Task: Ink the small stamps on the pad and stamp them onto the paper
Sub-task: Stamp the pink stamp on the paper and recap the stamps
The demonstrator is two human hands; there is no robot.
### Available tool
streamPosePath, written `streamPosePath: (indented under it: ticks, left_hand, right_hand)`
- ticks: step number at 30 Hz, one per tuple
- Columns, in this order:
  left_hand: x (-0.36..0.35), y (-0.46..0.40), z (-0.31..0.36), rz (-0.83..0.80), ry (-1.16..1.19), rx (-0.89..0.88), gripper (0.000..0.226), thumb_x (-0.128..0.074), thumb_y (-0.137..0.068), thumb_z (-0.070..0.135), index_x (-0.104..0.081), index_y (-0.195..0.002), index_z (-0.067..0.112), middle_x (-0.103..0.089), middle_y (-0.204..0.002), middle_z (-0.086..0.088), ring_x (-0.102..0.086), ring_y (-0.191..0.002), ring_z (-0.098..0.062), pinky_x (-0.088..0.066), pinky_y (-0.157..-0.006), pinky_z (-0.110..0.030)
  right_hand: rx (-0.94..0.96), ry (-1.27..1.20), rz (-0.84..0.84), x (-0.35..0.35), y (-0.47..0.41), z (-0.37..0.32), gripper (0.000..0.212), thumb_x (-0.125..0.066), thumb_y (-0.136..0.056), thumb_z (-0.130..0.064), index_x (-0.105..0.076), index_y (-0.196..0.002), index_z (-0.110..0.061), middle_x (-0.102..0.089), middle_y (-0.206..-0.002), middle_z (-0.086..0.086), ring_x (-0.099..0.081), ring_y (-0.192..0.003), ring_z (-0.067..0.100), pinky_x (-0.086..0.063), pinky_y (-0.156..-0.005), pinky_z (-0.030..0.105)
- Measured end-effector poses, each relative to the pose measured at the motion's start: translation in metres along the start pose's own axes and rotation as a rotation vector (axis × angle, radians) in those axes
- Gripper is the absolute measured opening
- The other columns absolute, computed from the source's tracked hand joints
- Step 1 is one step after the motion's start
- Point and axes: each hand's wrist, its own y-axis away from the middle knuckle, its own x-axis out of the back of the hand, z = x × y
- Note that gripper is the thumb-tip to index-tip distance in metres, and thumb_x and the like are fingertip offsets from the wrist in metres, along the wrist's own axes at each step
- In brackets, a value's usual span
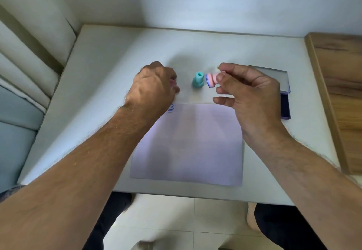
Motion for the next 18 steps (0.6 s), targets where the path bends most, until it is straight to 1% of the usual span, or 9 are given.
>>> streamPosePath:
  ticks: [3,5,6,7,9,11,12,14,18]
  left_hand:
    - [0.004,0.001,0.003,0.052,0.163,0.088,0.021,-0.072,-0.083,0.034,-0.074,-0.101,0.024,-0.071,-0.094,0.003,-0.066,-0.089,-0.016,-0.051,-0.076,-0.024]
    - [0.013,-0.001,0.006,0.101,0.348,0.164,0.018,-0.075,-0.076,0.036,-0.074,-0.091,0.026,-0.072,-0.078,0.012,-0.066,-0.069,-0.001,-0.049,-0.062,-0.013]
    - [0.017,-0.003,0.007,0.120,0.460,0.196,0.017,-0.075,-0.073,0.037,-0.074,-0.088,0.028,-0.072,-0.073,0.013,-0.064,-0.060,0.004,-0.047,-0.056,-0.009]
    - [0.021,-0.005,0.007,0.128,0.588,0.220,0.018,-0.075,-0.071,0.037,-0.074,-0.087,0.029,-0.072,-0.070,0.012,-0.064,-0.057,0.004,-0.048,-0.055,-0.009]
    - [0.028,-0.009,0.006,0.109,0.865,0.260,0.018,-0.077,-0.072,0.031,-0.076,-0.090,0.029,-0.074,-0.071,0.007,-0.067,-0.061,-0.006,-0.058,-0.067,-0.022]
    - [0.029,-0.010,0.006,0.080,1.087,0.290,0.010,-0.079,-0.075,0.021,-0.079,-0.085,0.022,-0.073,-0.070,0.002,-0.065,-0.064,-0.012,-0.060,-0.078,-0.032]
    - [0.029,-0.009,0.007,0.060,1.163,0.299,0.004,-0.079,-0.076,0.016,-0.079,-0.080,0.019,-0.072,-0.070,0.001,-0.065,-0.065,-0.013,-0.059,-0.078,-0.031]
    - [0.027,-0.006,0.007,0.019,1.264,0.320,0.009,-0.078,-0.078,0.011,-0.078,-0.071,0.016,-0.071,-0.070,-0.002,-0.065,-0.067,-0.015,-0.057,-0.075,-0.027]
    - [0.029,-0.004,0.005,-0.044,1.504,0.403,0.010,-0.076,-0.079,0.005,-0.074,-0.070,0.009,-0.071,-0.071,-0.006,-0.067,-0.070,-0.017,-0.057,-0.073,-0.024]
  right_hand:
    - [-0.013,-0.012,0.017,0.001,-0.002,0.000,0.013,-0.075,-0.083,-0.008,-0.077,-0.095,-0.012,-0.075,-0.078,0.002,-0.066,-0.066,0.017,-0.057,-0.058,0.028]
    - [-0.021,-0.027,0.027,0.000,-0.004,0.000,0.012,-0.074,-0.084,-0.009,-0.076,-0.095,-0.011,-0.076,-0.079,0.004,-0.067,-0.065,0.018,-0.057,-0.058,0.028]
    - [-0.025,-0.030,0.030,-0.001,-0.005,0.000,0.010,-0.074,-0.084,-0.011,-0.076,-0.094,-0.011,-0.076,-0.081,0.005,-0.068,-0.065,0.019,-0.057,-0.058,0.029]
    - [-0.028,-0.034,0.032,-0.003,-0.006,0.000,0.007,-0.073,-0.085,-0.012,-0.076,-0.092,-0.013,-0.077,-0.083,0.007,-0.069,-0.065,0.020,-0.057,-0.058,0.029]
    - [-0.035,-0.041,0.030,-0.007,-0.007,0.000,0.004,-0.072,-0.087,-0.017,-0.076,-0.086,-0.017,-0.076,-0.079,0.007,-0.068,-0.062,0.021,-0.056,-0.056,0.029]
    - [-0.036,-0.040,0.036,-0.013,-0.006,0.000,0.008,-0.072,-0.088,-0.021,-0.076,-0.081,-0.019,-0.070,-0.066,0.003,-0.063,-0.055,0.018,-0.055,-0.053,0.028]
    - [-0.039,-0.042,0.039,-0.015,-0.006,0.000,0.009,-0.073,-0.088,-0.022,-0.076,-0.081,-0.019,-0.067,-0.062,0.001,-0.060,-0.053,0.017,-0.054,-0.051,0.027]
    - [-0.048,-0.060,0.029,-0.019,-0.004,0.000,0.010,-0.073,-0.087,-0.022,-0.076,-0.079,-0.017,-0.066,-0.060,0.001,-0.060,-0.053,0.018,-0.054,-0.051,0.027]
    - [-0.045,-0.093,-0.032,-0.026,-0.003,0.001,0.003,-0.075,-0.083,-0.016,-0.074,-0.081,-0.015,-0.071,-0.067,0.005,-0.066,-0.059,0.022,-0.057,-0.056,0.030]
